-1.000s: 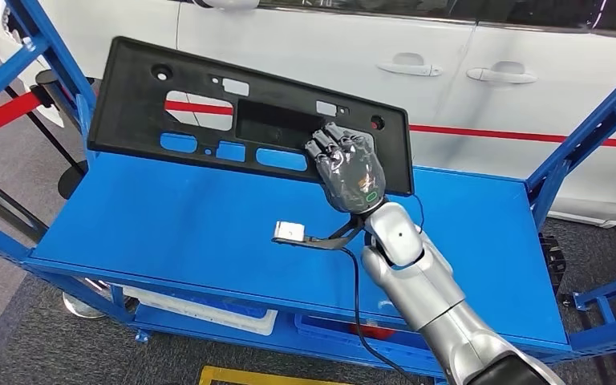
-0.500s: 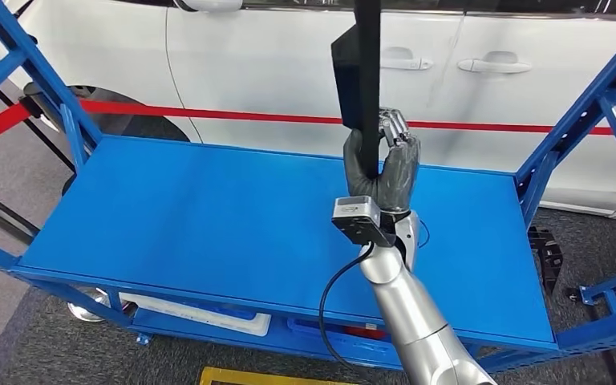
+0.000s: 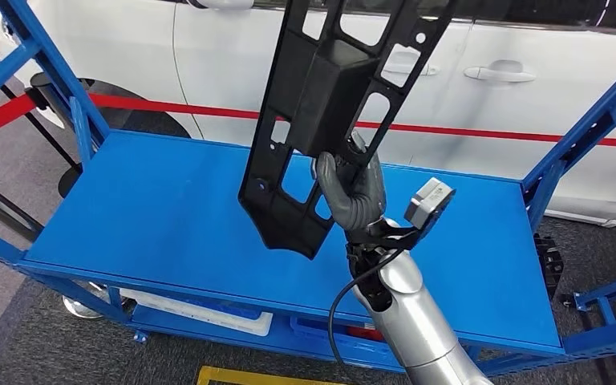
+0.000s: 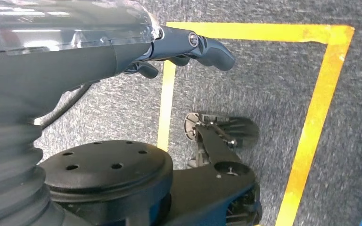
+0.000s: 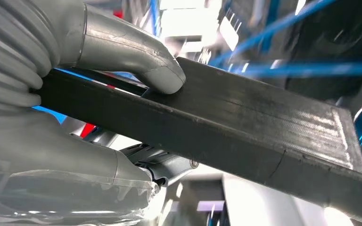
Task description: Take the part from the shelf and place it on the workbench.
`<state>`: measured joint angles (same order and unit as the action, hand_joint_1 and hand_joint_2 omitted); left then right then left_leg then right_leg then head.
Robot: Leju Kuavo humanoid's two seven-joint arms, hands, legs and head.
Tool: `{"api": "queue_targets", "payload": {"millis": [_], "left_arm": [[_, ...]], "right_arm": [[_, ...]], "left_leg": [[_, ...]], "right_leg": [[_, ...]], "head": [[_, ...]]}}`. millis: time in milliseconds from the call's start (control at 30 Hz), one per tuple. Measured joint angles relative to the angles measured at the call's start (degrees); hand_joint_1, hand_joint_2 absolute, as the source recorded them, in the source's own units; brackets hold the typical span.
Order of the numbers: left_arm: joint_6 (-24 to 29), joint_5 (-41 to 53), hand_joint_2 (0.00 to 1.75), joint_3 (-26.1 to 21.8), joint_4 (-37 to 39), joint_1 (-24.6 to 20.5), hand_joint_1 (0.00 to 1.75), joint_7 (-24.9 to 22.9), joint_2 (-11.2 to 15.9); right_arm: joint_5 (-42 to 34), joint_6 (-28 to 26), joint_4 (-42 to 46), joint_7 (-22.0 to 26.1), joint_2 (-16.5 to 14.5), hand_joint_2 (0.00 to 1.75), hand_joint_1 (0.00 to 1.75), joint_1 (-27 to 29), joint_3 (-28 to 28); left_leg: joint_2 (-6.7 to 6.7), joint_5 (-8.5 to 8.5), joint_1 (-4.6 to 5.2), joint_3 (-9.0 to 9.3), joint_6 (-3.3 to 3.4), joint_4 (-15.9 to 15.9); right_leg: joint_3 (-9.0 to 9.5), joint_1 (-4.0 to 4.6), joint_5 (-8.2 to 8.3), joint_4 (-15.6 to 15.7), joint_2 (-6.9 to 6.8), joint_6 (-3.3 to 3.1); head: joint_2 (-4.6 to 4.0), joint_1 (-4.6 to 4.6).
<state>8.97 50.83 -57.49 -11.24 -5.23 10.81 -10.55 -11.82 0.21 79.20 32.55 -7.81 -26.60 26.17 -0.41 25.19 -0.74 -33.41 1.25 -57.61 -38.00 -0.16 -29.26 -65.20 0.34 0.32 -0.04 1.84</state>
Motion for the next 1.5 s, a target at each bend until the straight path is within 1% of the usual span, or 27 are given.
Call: {"api": "queue_targets", "payload": {"millis": [67, 100, 133, 200, 267, 300, 400, 467, 567, 600, 633, 667, 767, 833, 933, 967, 1000, 1067, 1100, 1133, 1167, 1200, 1267, 1333, 1433, 1467, 1500], "left_arm": [[0.1, 0.2, 1.75, 0.0, 0.0, -0.1, 0.00, -0.3, 0.0], [0.2, 0.2, 1.75, 0.0, 0.0, -0.1, 0.00, -0.6, 0.0], [0.2, 0.3, 1.75, 0.0, 0.0, -0.1, 0.00, -0.9, 0.0], [0.0, 0.3, 1.75, 0.0, 0.0, -0.1, 0.00, -1.9, -0.1], [-0.3, 0.1, 1.75, -0.2, 0.0, -0.2, 0.00, -3.1, -0.1], [-0.5, 0.0, 1.75, -0.4, 0.0, -0.2, 0.00, -3.6, -0.1], [-0.8, -0.3, 1.75, -0.7, 0.0, -0.1, 0.00, -4.4, -0.1], [-1.0, -0.4, 1.75, -0.9, 0.0, -0.2, 0.00, -4.6, -0.1], [-1.1, -0.4, 1.75, -1.0, 0.0, -0.1, 0.00, -4.6, -0.1], [-1.1, -0.4, 1.75, -1.0, 0.0, -0.1, 0.00, -4.6, -0.1], [-1.1, -0.4, 1.75, -1.0, 0.0, -0.1, 0.00, -4.6, -0.1], [-1.1, -0.4, 1.75, -1.1, 0.0, -0.2, 0.00, -4.6, -0.1], [-1.2, -0.4, 1.75, -1.1, 0.0, -0.4, 0.00, -4.6, -0.1], [-1.3, -0.3, 1.75, -1.1, 0.0, -0.6, 0.00, -4.8, -0.1], [-1.4, -0.2, 1.75, -1.1, 0.0, -0.5, 0.00, -5.2, -0.2], [-1.4, -0.1, 1.75, -1.1, 0.0, -0.5, 0.00, -5.4, -0.3], [-1.4, -0.1, 1.75, -1.1, 0.0, -0.5, 0.00, -5.5, -0.3], [-1.4, 0.2, 1.75, -1.1, 0.0, -0.6, 0.00, -5.7, -0.3], [-1.4, 0.4, 1.75, -1.1, 0.0, -0.6, 0.00, -5.8, -0.4], [-1.4, 0.5, 1.75, -1.1, 0.0, -0.6, 0.00, -5.9, -0.4], [-1.4, 0.7, 1.75, -1.1, 0.0, -0.6, 0.00, -6.0, -0.5], [-1.4, 0.8, 1.75, -1.1, 0.0, -0.6, 0.00, -6.0, -0.5], [-1.4, 0.9, 1.75, -1.1, 0.0, -0.6, 0.00, -6.1, -0.6], [-1.5, 1.0, 1.75, -1.1, 0.0, -0.6, 0.00, -6.1, -0.7], [-1.7, 1.0, 1.75, -1.1, 0.0, -0.6, 0.00, -6.0, -0.8], [-1.7, 1.0, 1.75, -1.1, 0.0, -0.5, 0.00, -6.0, -0.8], [-1.8, 1.0, 1.75, -1.1, 0.0, -0.5, 0.00, -6.0, -0.8]], "right_arm": [[-2.1, 3.0, 0.4, -0.6, 0.5, 1.75, 1.75, 0.2, 0.2], [-3.0, 4.2, 0.5, -1.0, 0.7, 1.75, 1.75, 0.4, 0.3], [-3.9, 5.5, 0.6, -1.4, 1.0, 1.75, 1.75, 0.6, 0.5], [-5.5, 8.3, 0.9, -2.2, 1.3, 1.75, 1.75, 0.8, 1.0], [-6.5, 10.5, 1.5, -2.6, 1.5, 1.75, 1.75, 1.0, 1.7], [-6.7, 11.1, 1.8, -2.6, 1.5, 1.75, 1.75, 1.3, 2.1], [-6.8, 12.0, 2.7, -2.5, 1.8, 1.75, 1.75, 2.7, 2.9], [-6.8, 12.3, 3.2, -2.3, 2.0, 1.75, 1.75, 3.4, 3.4], [-6.8, 12.4, 3.8, -2.2, 2.1, 1.75, 1.75, 4.3, 3.8], [-6.8, 12.4, 3.9, -2.2, 2.1, 1.75, 1.75, 4.6, 3.8], [-6.8, 12.4, 3.9, -2.3, 2.2, 1.75, 1.75, 4.9, 3.9], [-6.8, 12.5, 4.0, -2.3, 2.3, 1.75, 1.75, 5.1, 3.9], [-6.8, 12.8, 4.5, -2.3, 2.3, 1.75, 1.75, 5.3, 3.9], [-6.6, 13.2, 5.0, -2.4, 2.3, 1.75, 1.75, 5.3, 4.0], [-6.4, 14.0, 5.4, -2.6, 2.3, 1.75, 1.75, 5.5, 4.3], [-6.4, 14.2, 5.6, -2.7, 2.4, 1.75, 1.75, 5.6, 4.3], [-6.5, 14.3, 5.7, -2.7, 2.4, 1.75, 1.75, 5.6, 4.3], [-6.7, 14.4, 5.8, -3.1, 2.5, 1.75, 1.75, 5.8, 4.4], [-6.9, 14.5, 5.8, -3.3, 2.5, 1.75, 1.75, 5.9, 4.4], [-7.0, 14.4, 5.8, -3.4, 2.5, 1.75, 1.75, 6.0, 4.5], [-7.1, 14.4, 5.8, -3.5, 2.5, 1.75, 1.75, 6.2, 4.5], [-7.1, 14.4, 5.8, -3.5, 2.5, 1.75, 1.75, 6.3, 4.5], [-6.7, 14.4, 6.1, -3.5, 2.5, 1.75, 1.75, 6.9, 4.5], [-5.9, 14.6, 6.6, -3.3, 2.5, 1.75, 1.75, 7.8, 4.4], [-5.3, 14.9, 7.1, -3.2, 2.5, 1.75, 1.75, 9.2, 4.3], [-5.2, 15.0, 7.2, -3.2, 2.5, 1.75, 1.75, 9.4, 4.3], [-5.2, 15.1, 7.3, -3.2, 2.4, 1.75, 1.75, 9.6, 4.3]], "left_leg": [[0.04, 0.01, -0.01, 0.00, 0.11, 0.0], [0.05, 0.04, -0.01, 0.02, 0.10, 0.0], [0.03, 0.06, -0.02, 0.04, 0.06, -0.1], [-0.02, 0.19, -0.05, 0.11, -0.18, -0.3], [-0.08, 0.38, 0.17, -0.10, -0.65, -0.8], [-0.10, 0.40, 0.27, -0.23, -0.93, -0.9], [-0.09, 0.51, 0.15, -0.45, -1.94, -1.0], [0.01, 2.92, 0.00, -1.45, -2.48, -3.5], [0.09, 9.20, -0.05, -4.98, -2.78, -13.8], [0.10, 10.15, -0.05, -5.51, -2.81, -16.1], [0.10, 10.05, -0.04, -4.98, -2.75, -16.2], [0.10, 9.04, -0.03, -3.31, -2.63, -14.1], [0.09, 5.53, 0.22, 3.71, -1.84, -2.6], [0.04, 4.91, 0.60, 4.81, -1.28, -0.2], [0.16, 3.29, 0.64, 4.16, -0.28, 0.0], [0.28, 2.59, 0.51, 3.75, 0.08, 0.2], [0.41, 1.88, 0.36, 3.21, 0.35, 0.4], [0.53, 0.78, 0.39, 1.81, 0.63, 0.3], [0.56, 0.27, 0.42, 1.02, 0.62, 0.3], [0.58, -0.20, 0.44, 0.24, 0.57, 0.1], [0.58, -0.62, 0.44, -0.55, 0.47, -0.1], [0.57, -0.99, 0.44, -1.27, 0.34, -0.3], [0.52, -1.59, 0.50, -2.31, -0.09, -0.8], [0.47, -2.22, 0.55, -2.67, -0.73, -0.9], [0.41, -2.69, 0.49, -3.01, -1.76, -0.9], [0.38, -1.68, 0.45, -3.43, -2.05, -1.6], [0.36, 0.35, 0.40, -4.12, -2.31, -3.3]], "right_leg": [[-3.40, -0.34, -2.95, -6.9, -0.03, 0.47], [-4.39, -0.51, -3.21, -8.8, -0.05, 0.64], [-4.42, -0.65, -2.43, -8.6, -0.07, 0.73], [-1.54, -0.90, 1.35, -2.6, -0.14, 0.69], [1.52, -0.79, 3.82, 3.8, -0.12, 0.37], [2.11, -0.68, 4.15, 5.3, -0.08, 0.16], [1.98, -0.55, 4.44, 5.8, -0.04, -0.81], [1.79, -0.62, 4.96, 6.2, -0.18, -1.66], [1.00, -0.37, 5.66, 6.3, -0.35, -2.42], [0.65, -0.25, 5.93, 6.2, -0.38, -2.50], [0.27, -0.15, 6.24, 6.2, -0.39, -2.49], [-0.11, -0.08, 6.58, 6.1, -0.38, -2.44], [-0.97, 0.03, 7.61, 5.9, -0.32, -1.90], [-1.10, 0.00, 8.25, 6.0, -0.37, -1.23], [-1.39, -0.16, 8.63, 6.1, -0.34, -0.20], [-1.89, -0.21, 7.29, 5.2, -0.30, 0.07], [-2.68, -0.29, 4.89, 3.1, -0.28, 0.29], [-4.51, -0.49, -0.93, -3.7, -0.30, 0.68], [-4.97, -0.56, -2.64, -7.0, -0.31, 0.85], [-4.74, -0.61, -3.08, -8.9, -0.32, 0.96], [-3.47, -0.64, -2.38, -8.7, -0.32, 0.97], [-1.30, -0.66, -1.12, -6.7, -0.32, 0.89], [4.64, -0.51, 0.10, 1.1, -0.30, 0.42], [7.92, -0.16, -0.08, 6.1, -0.23, -0.20], [7.56, -0.10, 0.79, 6.9, -0.28, -1.27], [7.15, -0.21, 1.30, 7.0, -0.37, -1.78], [6.64, -0.31, 1.88, 7.2, -0.47, -2.27]], "head": [[0.00, -0.04], [0.00, -0.04], [0.00, -0.05], [-0.01, -0.05], [-0.01, -0.03], [0.00, -0.01], [0.00, 0.02], [0.00, 0.05], [0.00, 0.11], [0.00, 0.10], [0.00, 0.10], [0.00, 0.10], [0.00, 0.06], [0.00, 0.01], [-0.01, 0.00], [-0.01, -0.02], [-0.01, -0.07], [-0.01, -0.14], [0.00, -0.15], [0.00, -0.15], [0.00, -0.15], [0.00, -0.14], [0.00, -0.13], [0.00, -0.15], [-0.01, -0.25], [-0.01, -0.21], [-0.01, -0.18]]}}
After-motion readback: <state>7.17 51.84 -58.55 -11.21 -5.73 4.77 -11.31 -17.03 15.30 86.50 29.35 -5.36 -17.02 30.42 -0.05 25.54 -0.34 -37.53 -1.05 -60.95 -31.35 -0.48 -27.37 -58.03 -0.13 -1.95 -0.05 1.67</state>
